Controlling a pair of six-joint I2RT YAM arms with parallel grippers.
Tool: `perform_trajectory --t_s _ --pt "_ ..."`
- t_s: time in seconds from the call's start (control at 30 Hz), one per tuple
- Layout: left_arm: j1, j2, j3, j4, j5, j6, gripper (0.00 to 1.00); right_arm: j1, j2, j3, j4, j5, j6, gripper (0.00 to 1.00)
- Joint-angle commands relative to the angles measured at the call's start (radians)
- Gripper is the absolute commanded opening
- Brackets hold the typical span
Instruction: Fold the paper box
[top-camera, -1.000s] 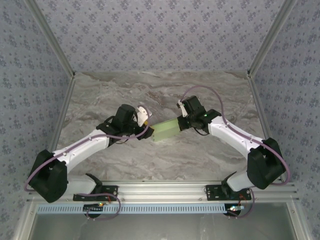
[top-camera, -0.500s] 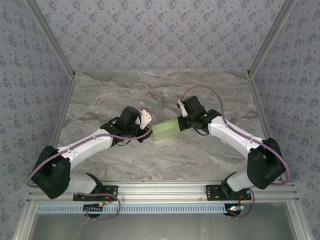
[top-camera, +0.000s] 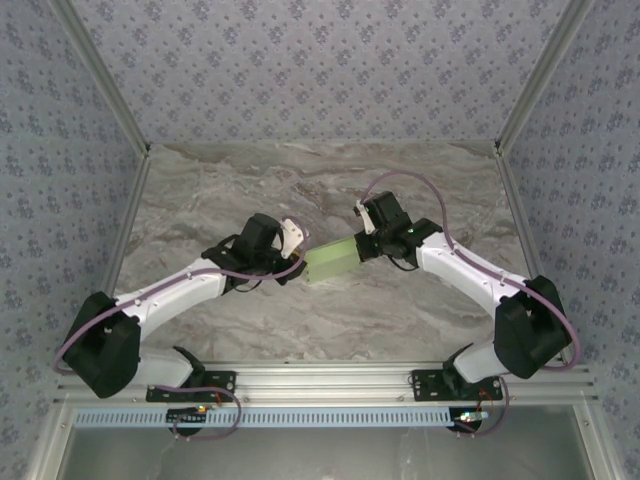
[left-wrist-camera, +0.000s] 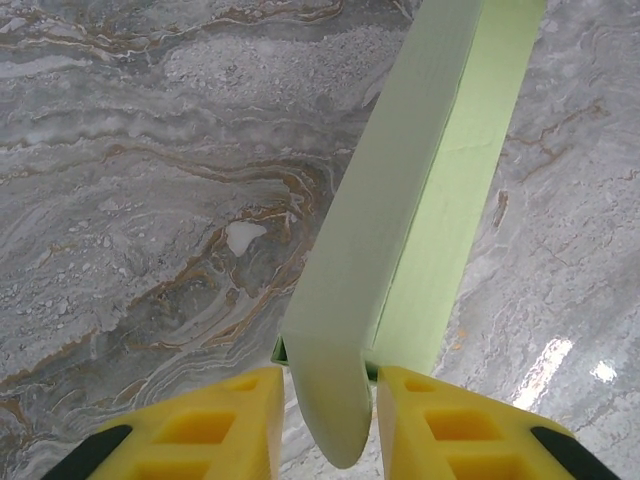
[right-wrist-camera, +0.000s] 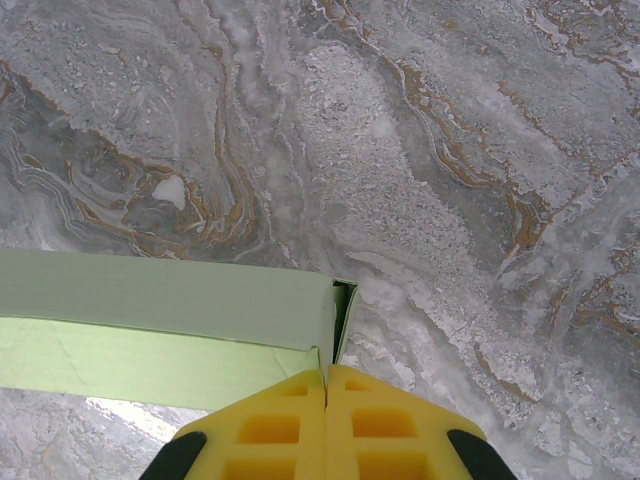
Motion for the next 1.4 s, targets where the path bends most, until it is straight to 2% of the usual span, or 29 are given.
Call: perform_trajectory --t_s 0.0,0.1,0.23,0.5,0.73,0.83,1.1,1.37 --pt "-0.007 -0.04 0.022 0.01 -0.015 -0.009 0.3 0.006 -0.013 0.021 -0.047 0.011 0.01 0.01" --pt "-0.007 -0.049 0.019 0.015 -0.016 -0.008 0.28 0.006 -0.013 0.022 -0.049 0.011 0.008 0.01" --pt "-0.007 -0.042 0.019 0.015 -0.014 -0.006 0.21 0.006 -0.015 0.021 -0.05 0.013 0.008 0.01" --pt "-0.008 -0.01 0.024 0.01 -0.013 -0.001 0.16 0.006 -0.012 0.022 -0.047 0.01 0.008 0.01" --pt "-0.007 0.001 0.034 0.02 -0.024 -0.018 0.07 0.006 -0.016 0.026 -0.048 -0.002 0.014 0.01" --pt "-0.007 0.006 0.04 0.03 -0.046 -0.059 0.0 0.005 -0.023 0.021 -0.044 -0.003 0.028 0.01" --pt "-0.01 0.044 0.075 0.052 -0.135 -0.306 0.0 0.027 -0.038 -0.002 -0.021 0.025 0.082 0.01" --pt "-0.067 0.057 0.096 0.055 -0.242 -0.389 0.0 0.069 -0.047 -0.022 0.009 0.063 0.115 0.01"
